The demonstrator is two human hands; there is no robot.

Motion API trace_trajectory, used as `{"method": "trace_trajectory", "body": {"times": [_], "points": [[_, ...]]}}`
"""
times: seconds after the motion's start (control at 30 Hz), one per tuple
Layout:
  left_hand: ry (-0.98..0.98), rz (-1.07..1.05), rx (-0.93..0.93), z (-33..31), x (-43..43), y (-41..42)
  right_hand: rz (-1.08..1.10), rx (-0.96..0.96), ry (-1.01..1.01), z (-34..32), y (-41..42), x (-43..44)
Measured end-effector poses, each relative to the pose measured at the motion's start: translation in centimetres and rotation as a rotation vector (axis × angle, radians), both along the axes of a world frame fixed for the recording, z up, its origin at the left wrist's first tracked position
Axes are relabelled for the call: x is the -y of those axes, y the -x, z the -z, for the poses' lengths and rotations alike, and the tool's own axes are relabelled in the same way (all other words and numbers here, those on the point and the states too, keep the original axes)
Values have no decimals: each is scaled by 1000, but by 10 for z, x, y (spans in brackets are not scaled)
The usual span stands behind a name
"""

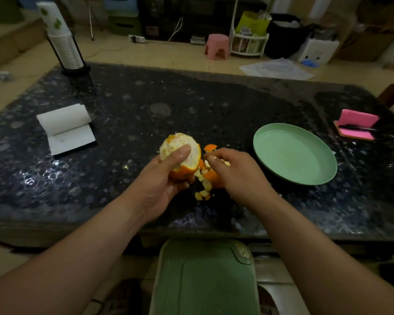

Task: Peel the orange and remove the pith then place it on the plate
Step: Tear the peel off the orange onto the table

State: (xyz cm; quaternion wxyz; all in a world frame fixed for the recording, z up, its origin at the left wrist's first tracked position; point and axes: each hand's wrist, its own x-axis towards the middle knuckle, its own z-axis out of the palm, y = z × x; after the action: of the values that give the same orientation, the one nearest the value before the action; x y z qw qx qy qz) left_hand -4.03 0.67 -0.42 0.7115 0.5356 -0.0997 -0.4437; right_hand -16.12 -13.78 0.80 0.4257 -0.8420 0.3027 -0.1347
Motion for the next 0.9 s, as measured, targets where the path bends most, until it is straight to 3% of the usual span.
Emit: {"method": "trace_trajectory", "body": {"times": [0.13, 0.6, 0.9], "points": [[41, 27, 19, -1, 0, -2, -34, 120, -430, -11, 4, -2], [-67, 13, 311, -1, 1, -3, -53, 131, -204, -11, 9, -5], [-46, 90, 535, -4, -3, -4, -65, 126, -421, -17, 7, -7]]}}
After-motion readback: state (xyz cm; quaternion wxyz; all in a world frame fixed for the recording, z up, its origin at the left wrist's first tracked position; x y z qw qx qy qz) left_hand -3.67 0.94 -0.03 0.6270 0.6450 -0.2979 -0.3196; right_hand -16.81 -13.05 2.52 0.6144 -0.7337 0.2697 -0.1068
